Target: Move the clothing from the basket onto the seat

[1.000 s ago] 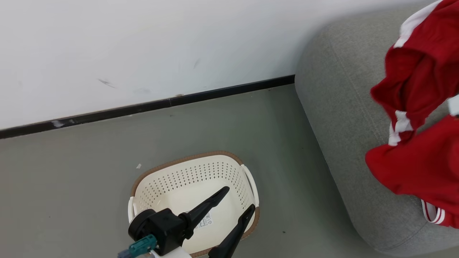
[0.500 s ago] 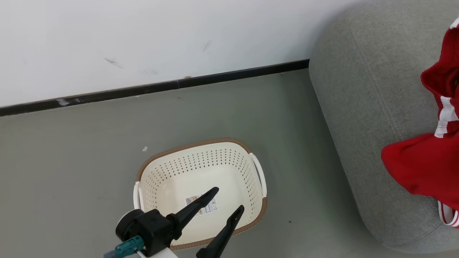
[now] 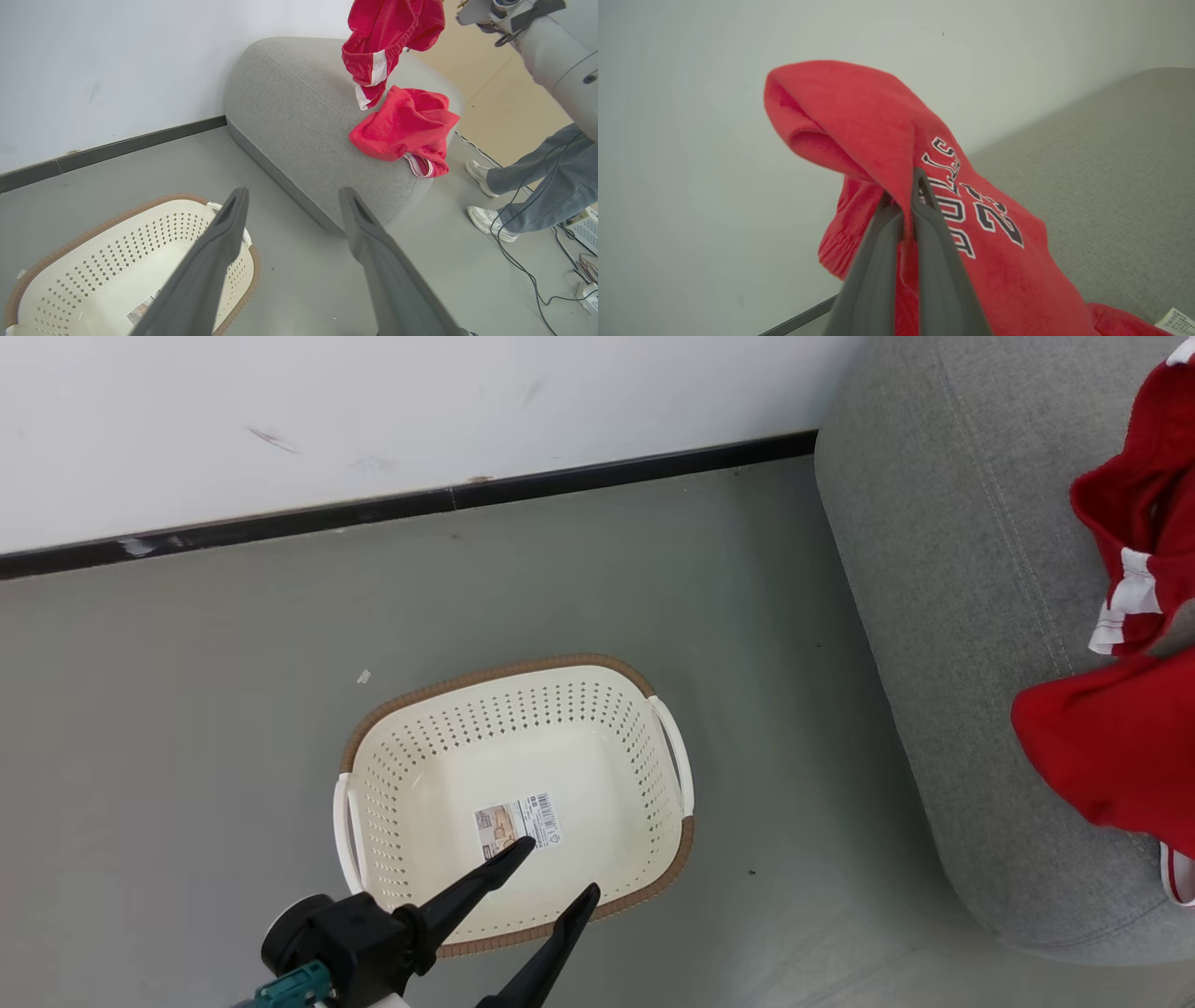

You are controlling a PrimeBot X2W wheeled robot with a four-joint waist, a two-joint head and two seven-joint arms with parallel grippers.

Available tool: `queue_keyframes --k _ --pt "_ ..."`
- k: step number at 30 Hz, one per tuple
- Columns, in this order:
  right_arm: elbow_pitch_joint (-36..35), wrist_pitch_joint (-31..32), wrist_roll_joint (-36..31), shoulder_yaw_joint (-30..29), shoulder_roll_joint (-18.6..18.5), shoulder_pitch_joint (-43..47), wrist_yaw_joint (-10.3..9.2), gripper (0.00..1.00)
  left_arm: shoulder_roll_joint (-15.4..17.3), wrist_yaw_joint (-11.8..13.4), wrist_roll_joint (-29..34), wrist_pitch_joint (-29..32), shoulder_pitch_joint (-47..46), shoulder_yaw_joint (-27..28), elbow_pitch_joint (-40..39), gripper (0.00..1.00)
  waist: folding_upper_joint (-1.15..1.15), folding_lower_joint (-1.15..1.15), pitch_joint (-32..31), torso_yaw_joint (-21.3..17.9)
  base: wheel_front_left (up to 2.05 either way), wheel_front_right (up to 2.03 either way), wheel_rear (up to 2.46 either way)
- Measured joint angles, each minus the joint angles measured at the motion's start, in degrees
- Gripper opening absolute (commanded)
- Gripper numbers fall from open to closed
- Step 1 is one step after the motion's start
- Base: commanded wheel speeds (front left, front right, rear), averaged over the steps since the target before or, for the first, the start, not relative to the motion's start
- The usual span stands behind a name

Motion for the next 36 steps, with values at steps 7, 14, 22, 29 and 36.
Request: queue_keyframes --k 7,14,22,29,36 --pt "-1.62 -0.01 0.05 -0.91 1.09 0.01 0.00 0.00 1.51 -0.51 0.00 -0.01 0.01 1.05 -1.40 1.00 0.00 0.00 2.07 -0.86 0.00 0.00 0.00" --pt "-2.45 -0.01 1.18 -2.12 1.37 0.05 0.00 0.00 3.00 -0.80 0.00 -0.19 0.01 2.65 -2.24 1.00 0.00 0.00 4.02 -2.44 0.00 0.00 0.00" --pt "-2.37 -0.36 1.25 -2.36 1.90 0.56 0.00 0.00 4.33 -1.02 0.00 -0.31 0.01 3.76 -3.05 1.00 0.00 0.00 5.54 -4.58 0.00 0.00 0.00" --pt "-1.36 -1.12 1.20 -2.31 2.71 2.43 0.00 0.00 4.83 -1.96 0.00 -1.29 -0.01 4.31 -3.04 1.00 0.00 0.00 5.03 -5.87 0.00 0.00 0.00" --pt "-0.38 -0.93 -0.07 -2.16 2.70 2.37 0.00 0.00 3.12 -2.02 -0.58 -2.19 -0.06 4.42 -1.94 1.00 0.00 0.00 2.87 -6.04 0.00 0.00 0.00"
